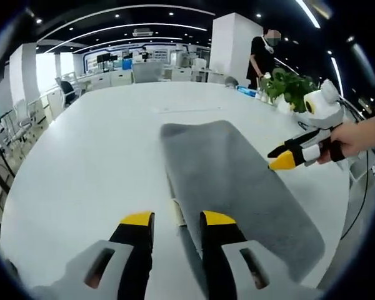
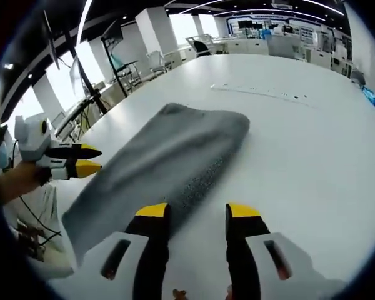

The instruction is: Fold the towel on the table until its edges align and the towel forms a compact rectangular stack.

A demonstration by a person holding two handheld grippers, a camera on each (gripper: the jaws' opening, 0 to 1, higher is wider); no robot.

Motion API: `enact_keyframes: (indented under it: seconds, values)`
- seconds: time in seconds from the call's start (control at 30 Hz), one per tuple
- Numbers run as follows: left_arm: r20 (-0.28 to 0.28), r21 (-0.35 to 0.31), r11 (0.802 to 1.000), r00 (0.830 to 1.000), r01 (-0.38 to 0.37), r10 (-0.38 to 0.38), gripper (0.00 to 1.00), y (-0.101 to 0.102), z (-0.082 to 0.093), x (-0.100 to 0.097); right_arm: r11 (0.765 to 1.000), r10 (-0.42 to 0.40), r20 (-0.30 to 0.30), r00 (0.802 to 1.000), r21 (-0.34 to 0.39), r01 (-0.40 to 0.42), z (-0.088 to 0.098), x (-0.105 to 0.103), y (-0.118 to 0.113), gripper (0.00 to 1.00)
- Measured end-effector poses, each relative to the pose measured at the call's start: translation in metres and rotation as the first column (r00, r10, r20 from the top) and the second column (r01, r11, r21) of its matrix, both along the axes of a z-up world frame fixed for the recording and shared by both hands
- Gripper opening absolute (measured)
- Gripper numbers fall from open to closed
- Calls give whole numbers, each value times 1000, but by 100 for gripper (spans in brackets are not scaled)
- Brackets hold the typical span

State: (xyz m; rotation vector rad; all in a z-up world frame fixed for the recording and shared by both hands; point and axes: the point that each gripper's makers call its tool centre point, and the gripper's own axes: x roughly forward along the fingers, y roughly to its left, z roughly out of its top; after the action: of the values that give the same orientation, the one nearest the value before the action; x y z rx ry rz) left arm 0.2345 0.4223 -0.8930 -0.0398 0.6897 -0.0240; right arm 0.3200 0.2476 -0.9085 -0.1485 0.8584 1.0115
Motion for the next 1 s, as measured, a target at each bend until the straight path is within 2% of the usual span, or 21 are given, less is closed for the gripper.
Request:
enact_keyframes:
  seconds: [0.13,0.23,0.43,0.53,0.7,0.8,1.0]
  values:
    - [-23,-4,1000,999,24,-24,26,1,-11,6,1000,-8,-16,1000,18,8,-2,-5,1,31]
    - [-44,-6,1000,999,22,-22,26,2,-18,6,1000,6,12,1000,17,-6,-2,-9,3,26]
    - [-48,-55,998,999,-3,1,24,1,-23,6,999,-13,-13,1000,41,14,-4,-13,8,21]
    - [-54,-102,995,999,-11,5,20,-2,-25,6,999,-14,-41,999,47,16,-9,-16,9,16]
    - [-83,-121,993,996,15,-26,13,-8,-26,7,999,-19,-45,999,47,22,-12,-18,11,13]
    - [-89,-111,994,995,24,-34,11,-10,-26,8,997,-45,-70,996,61,49,-13,-17,10,11]
    - [-93,-103,994,995,24,-33,10,-14,-26,7,995,-45,-70,997,85,51,-12,-18,9,5]
